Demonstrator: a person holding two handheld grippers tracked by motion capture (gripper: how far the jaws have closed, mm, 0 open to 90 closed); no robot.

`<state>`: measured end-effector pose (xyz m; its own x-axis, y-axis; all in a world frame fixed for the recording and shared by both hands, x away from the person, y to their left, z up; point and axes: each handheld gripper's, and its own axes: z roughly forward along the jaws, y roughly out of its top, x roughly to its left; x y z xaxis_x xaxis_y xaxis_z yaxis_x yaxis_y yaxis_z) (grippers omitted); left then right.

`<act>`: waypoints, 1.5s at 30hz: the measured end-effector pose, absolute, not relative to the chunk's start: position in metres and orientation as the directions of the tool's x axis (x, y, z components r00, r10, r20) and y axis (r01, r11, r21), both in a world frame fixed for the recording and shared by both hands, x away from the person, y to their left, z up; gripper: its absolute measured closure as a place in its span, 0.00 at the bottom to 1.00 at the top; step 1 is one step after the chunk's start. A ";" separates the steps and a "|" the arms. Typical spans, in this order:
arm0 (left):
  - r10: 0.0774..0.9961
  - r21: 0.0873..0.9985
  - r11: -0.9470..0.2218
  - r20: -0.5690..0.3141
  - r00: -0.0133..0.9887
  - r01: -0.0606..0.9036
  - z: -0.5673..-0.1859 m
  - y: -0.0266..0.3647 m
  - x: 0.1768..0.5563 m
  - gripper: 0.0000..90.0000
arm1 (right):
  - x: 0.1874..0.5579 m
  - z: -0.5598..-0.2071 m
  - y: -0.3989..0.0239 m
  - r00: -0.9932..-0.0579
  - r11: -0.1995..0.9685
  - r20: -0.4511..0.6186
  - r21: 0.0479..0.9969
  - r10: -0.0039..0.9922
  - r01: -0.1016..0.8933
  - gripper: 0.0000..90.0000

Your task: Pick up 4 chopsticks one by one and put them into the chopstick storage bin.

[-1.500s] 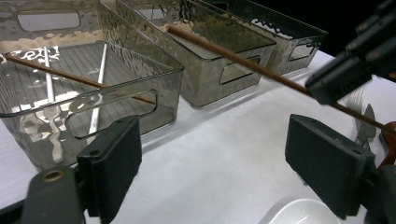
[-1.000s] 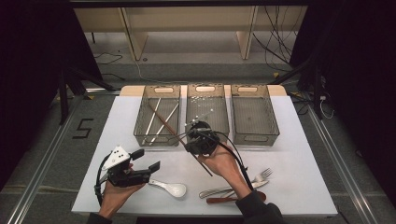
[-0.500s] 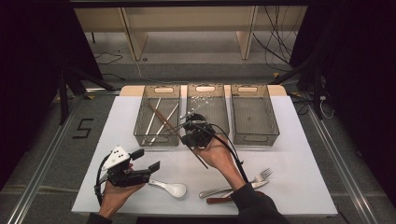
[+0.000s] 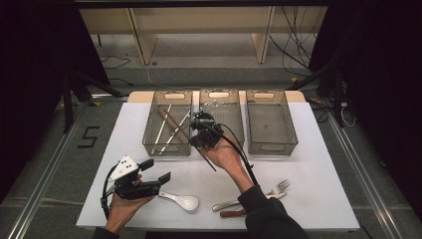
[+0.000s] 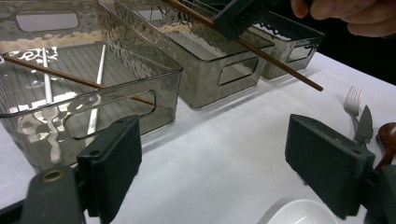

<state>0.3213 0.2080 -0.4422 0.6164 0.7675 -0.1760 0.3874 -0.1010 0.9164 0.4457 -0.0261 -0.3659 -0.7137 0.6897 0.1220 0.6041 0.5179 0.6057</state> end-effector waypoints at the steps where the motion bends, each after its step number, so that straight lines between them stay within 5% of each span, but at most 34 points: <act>1: 0.767 0.916 -0.101 -0.176 0.617 0.387 -0.442 0.208 0.321 0.21 | 0.448 -0.366 -0.025 -0.713 0.516 0.125 0.606 0.690 0.606 0.95; 45: 0.761 0.919 -0.091 -0.184 0.622 0.383 -0.442 0.207 0.321 0.21 | 0.523 -0.351 0.029 -0.653 0.457 0.143 0.604 0.744 0.653 0.95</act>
